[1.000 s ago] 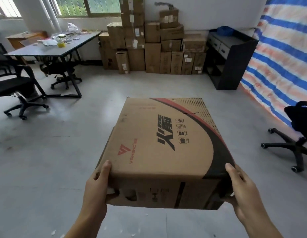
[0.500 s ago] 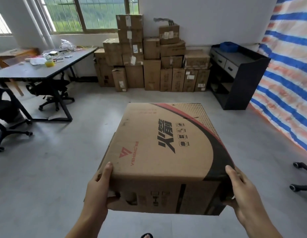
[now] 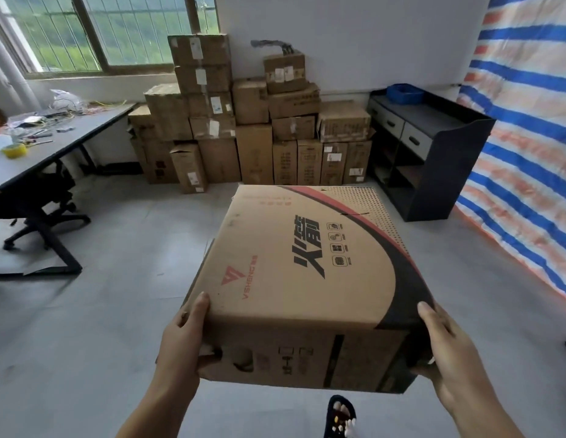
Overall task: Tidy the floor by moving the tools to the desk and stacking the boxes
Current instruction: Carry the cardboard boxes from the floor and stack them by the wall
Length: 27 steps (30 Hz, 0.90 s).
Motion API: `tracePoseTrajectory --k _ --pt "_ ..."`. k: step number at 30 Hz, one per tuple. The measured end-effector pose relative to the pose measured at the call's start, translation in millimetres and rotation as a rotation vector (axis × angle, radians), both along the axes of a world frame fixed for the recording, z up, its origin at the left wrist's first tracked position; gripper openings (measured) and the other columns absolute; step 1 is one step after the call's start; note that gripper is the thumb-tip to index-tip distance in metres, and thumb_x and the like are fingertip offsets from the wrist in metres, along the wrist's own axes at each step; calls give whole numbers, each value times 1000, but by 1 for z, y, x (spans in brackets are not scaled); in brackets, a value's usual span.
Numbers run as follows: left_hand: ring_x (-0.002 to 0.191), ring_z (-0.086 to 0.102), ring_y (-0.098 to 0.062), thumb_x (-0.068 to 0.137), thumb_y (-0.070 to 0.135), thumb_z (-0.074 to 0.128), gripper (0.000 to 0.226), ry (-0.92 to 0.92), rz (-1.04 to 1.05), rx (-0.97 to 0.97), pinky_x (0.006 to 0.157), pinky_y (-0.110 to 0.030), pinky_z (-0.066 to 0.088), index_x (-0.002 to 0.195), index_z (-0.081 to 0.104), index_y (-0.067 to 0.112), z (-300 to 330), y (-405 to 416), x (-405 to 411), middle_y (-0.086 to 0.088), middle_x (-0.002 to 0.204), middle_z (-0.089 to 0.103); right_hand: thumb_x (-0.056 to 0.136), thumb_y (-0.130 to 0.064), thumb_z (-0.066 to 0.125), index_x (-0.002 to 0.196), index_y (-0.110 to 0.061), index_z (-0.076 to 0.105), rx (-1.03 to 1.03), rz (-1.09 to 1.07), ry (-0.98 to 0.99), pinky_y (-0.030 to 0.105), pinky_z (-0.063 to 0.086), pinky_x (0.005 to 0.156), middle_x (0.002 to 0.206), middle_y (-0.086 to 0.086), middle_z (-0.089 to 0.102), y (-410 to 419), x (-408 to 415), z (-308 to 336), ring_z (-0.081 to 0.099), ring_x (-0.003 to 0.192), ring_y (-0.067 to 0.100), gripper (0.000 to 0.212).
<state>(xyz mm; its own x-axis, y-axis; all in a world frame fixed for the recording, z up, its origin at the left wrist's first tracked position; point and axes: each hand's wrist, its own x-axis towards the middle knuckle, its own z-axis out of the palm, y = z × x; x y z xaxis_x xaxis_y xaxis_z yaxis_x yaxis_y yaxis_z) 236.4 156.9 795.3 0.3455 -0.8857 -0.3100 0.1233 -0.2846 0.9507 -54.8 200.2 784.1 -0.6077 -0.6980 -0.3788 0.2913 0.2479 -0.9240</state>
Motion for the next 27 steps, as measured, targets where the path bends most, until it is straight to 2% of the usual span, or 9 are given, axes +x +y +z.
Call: tracePoseTrajectory --k 3,6,9,10,13,15,18,22,27 --pt "95 53 -25 92 40 53 32 7 28 -2 75 -55 54 110 55 14 -7 -72 -36 7 96 55 95 -32 51 126 -23 52 9 8 13 43 45 67 85 -9 52 -75 -35 0 47 73 11 32" --pt "89 53 -18 93 37 51 30 25 30 -14 75 -54 54 110 56 13 -4 -142 -78 8 95 55 95 -32 51 134 -22 48 31 25 24 48 43 75 87 -7 52 -150 -77 10 47 77 15 40" --pt "101 51 -24 94 36 51 30 48 25 -33 76 -54 54 111 57 13 1 -208 -119 9 98 55 94 -35 52 137 -22 45 41 37 50 54 44 84 104 -2 50 -221 -117 18 51 108 29 46" --pt "104 50 -26 94 36 51 30 57 31 -31 76 -53 54 111 57 13 1 -229 -130 9 99 56 94 -35 52 137 -21 44 39 35 55 53 44 83 103 -3 50 -242 -128 19 49 112 31 46" --pt "106 50 -27 94 37 50 30 65 31 -32 75 -51 54 112 56 14 3 -290 -157 8 99 56 95 -33 52 136 -21 45 30 40 56 47 43 76 86 -9 50 -300 -153 22 50 89 19 44" --pt "102 51 -26 94 37 50 29 59 27 -25 73 -50 54 111 55 14 0 -337 -174 9 98 55 95 -34 51 136 -21 45 41 44 49 47 43 75 84 -12 49 -343 -170 19 47 85 15 44" --pt "87 52 -14 95 36 49 26 58 7 -24 70 -47 54 109 55 15 -4 -398 -195 9 95 54 94 -35 51 135 -20 45 48 47 49 47 44 74 85 -9 51 -401 -191 14 48 75 13 43" --pt "84 50 -13 95 37 49 26 47 -11 -6 74 -51 54 109 54 16 -12 -509 -223 10 93 52 94 -37 51 133 -21 47 47 50 75 45 46 73 87 -8 52 -506 -218 5 49 75 11 42" --pt "88 53 -17 94 40 49 29 19 -54 -13 73 -52 55 109 55 17 -3 -653 -249 7 96 53 93 -36 54 126 -21 50 30 -3 70 49 49 82 91 -2 57 -637 -244 6 52 78 14 36"
